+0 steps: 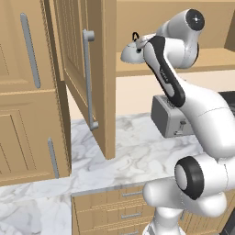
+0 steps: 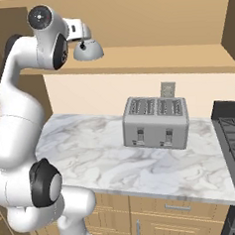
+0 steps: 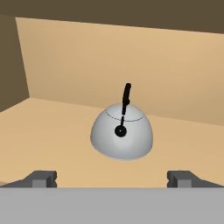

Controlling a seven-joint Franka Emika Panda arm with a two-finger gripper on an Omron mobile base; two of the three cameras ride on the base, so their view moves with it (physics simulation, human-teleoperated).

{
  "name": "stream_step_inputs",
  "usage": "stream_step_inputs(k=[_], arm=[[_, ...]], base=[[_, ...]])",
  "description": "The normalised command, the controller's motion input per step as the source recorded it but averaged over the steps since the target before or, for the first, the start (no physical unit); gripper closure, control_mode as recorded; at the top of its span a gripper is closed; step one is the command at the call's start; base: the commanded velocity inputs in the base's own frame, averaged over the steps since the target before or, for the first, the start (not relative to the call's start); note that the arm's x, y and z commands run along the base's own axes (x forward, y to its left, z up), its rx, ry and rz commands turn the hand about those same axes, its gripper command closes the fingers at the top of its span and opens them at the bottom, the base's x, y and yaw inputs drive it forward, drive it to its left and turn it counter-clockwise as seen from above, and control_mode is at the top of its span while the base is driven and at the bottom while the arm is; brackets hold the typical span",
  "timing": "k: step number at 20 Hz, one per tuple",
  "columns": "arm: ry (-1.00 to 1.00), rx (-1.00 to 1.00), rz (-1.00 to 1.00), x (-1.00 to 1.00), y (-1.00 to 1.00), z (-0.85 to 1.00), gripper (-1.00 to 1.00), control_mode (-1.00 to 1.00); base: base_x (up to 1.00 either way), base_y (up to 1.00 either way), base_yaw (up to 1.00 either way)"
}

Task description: Open the cabinet, pick the kettle from the cabinet, and place it in the sink.

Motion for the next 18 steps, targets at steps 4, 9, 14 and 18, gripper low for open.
stream_step_inputs(k=[4,9,14,18], arm=[[0.0,0.01,0.0,0.26,0.06,0.0,-1.0,-1.0],[0.0,0.01,0.0,0.28,0.03,0.0,-1.0,-1.0],[0.0,0.0,0.0,0.28,0.0,0.0,-1.0,-1.0],[0.0,0.0,0.0,0.27,0.0,0.0,-1.0,-1.0]], base=[[0.0,0.0,0.0],[0.0,0.0,0.0],[0.0,0.0,0.0],[0.0,0.0,0.0]])
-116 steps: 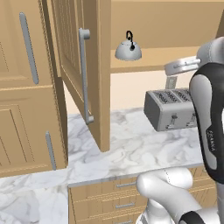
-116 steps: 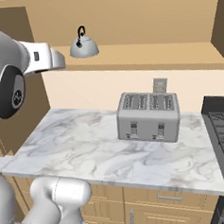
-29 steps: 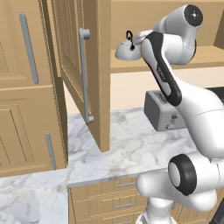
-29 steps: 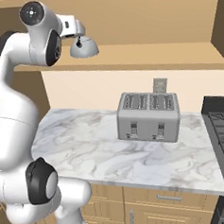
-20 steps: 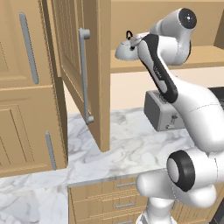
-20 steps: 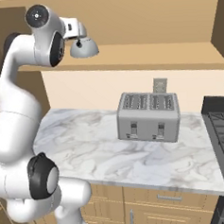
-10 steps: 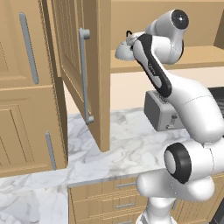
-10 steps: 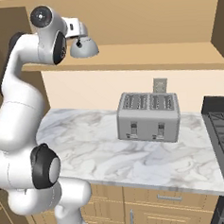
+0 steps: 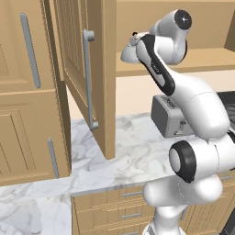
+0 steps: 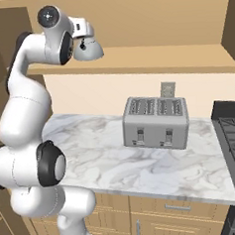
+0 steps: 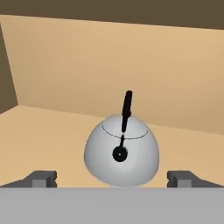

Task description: Open the cabinet, pick the kettle from the cabinet, and place it in the sink.

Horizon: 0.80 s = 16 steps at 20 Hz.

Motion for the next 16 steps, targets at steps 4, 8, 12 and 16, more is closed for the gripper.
stream_step_inputs(k=[4,8,12,16], arm=[[0.0,0.0,0.0,0.28,0.0,0.0,-1.0,-1.0],[0.0,0.0,0.0,0.28,0.0,-0.01,-1.0,-1.0],[0.0,0.0,0.0,0.27,0.0,-0.04,-1.0,-1.0],[0.0,0.0,0.0,0.24,0.0,-0.05,-1.0,-1.0]], base=[[0.0,0.0,0.0],[0.0,0.0,0.0],[0.0,0.0,0.0],[0.0,0.0,0.0]])
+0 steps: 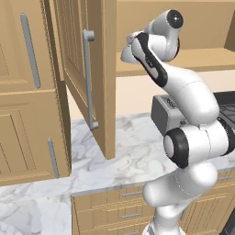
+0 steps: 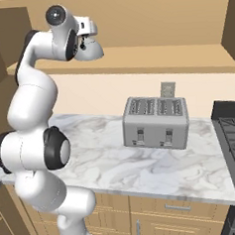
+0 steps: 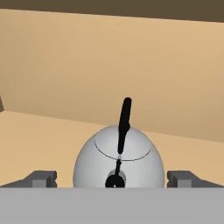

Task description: Open the cabinet, pick the kettle from the cabinet, and place it in the sink.

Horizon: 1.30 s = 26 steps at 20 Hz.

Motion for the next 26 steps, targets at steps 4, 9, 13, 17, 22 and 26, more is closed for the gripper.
stream_step_inputs(k=[4,9,13,17,22,26], arm=[[0.0,0.0,0.0,0.2,0.0,-0.08,-1.0,-1.0],[0.0,0.0,0.0,0.19,0.0,-0.09,-1.0,-1.0],[0.01,0.0,0.0,0.22,0.0,-0.09,-1.0,-1.0],[0.01,0.01,0.0,0.22,0.0,-0.1,-1.0,-1.0],[0.01,0.01,0.0,0.24,0.0,-0.08,-1.0,-1.0],[0.0,0.01,0.0,0.25,0.0,-0.04,-1.0,-1.0]], base=[[0.0,0.0,0.0],[0.0,0.0,0.0],[0.0,0.0,0.0],[0.0,0.0,0.0],[0.0,0.0,0.0],[0.0,0.0,0.0]])
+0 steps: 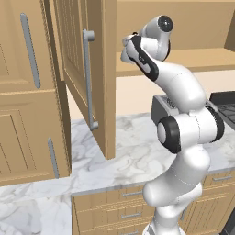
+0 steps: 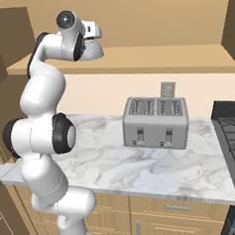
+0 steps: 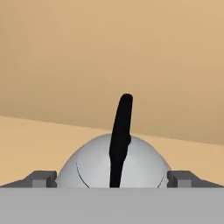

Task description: Open the cabinet, pick the kettle from the cabinet, and place it in the sink.

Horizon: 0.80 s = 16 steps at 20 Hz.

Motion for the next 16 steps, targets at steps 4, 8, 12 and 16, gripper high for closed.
stream_step_inputs(k=[4,8,12,16], arm=[[0.0,0.0,0.0,0.23,0.0,-0.02,-1.0,-1.0],[0.0,0.0,0.0,0.21,0.0,0.0,-1.0,-1.0],[0.0,0.0,0.0,0.2,0.0,0.0,-1.0,-1.0],[0.0,0.0,0.0,0.17,0.0,0.0,1.0,-1.0]], base=[[0.0,0.0,0.0],[0.0,0.0,0.0],[0.0,0.0,0.0],[0.0,0.0,0.0]])
